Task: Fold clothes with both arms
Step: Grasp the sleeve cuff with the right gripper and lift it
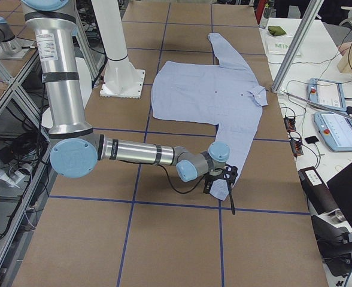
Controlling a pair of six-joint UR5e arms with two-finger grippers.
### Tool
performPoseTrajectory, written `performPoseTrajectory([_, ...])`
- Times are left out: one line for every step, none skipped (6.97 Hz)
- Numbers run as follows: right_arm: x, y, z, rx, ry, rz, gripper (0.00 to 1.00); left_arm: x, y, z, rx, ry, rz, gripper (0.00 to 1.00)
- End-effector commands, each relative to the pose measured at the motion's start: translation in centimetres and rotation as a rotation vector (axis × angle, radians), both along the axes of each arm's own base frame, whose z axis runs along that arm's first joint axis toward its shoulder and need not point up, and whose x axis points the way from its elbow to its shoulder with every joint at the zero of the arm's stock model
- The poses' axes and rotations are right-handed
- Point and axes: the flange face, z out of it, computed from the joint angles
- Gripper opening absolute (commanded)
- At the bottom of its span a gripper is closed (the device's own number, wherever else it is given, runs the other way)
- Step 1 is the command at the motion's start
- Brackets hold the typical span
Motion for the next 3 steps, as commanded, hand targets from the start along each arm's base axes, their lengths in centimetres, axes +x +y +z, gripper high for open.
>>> performPoseTrajectory([-0.05,0.06,0.42,-0.009,0.003,0.0,0.66,-0.07,-0.02,-0.25,0.005,0.0,-0.001,1.0])
performPoseTrajectory([-0.05,0.06,0.42,-0.01,0.003,0.001,0.66,-0.01,-0.03,-0.17,0.005,-0.002,0.001,1.0])
performPoseTrajectory([0.05,-0.15,0.18,-0.019,0.002,0.016,0.66,-0.06,-0.05,-0.19,0.007,-0.009,-0.003,1.0])
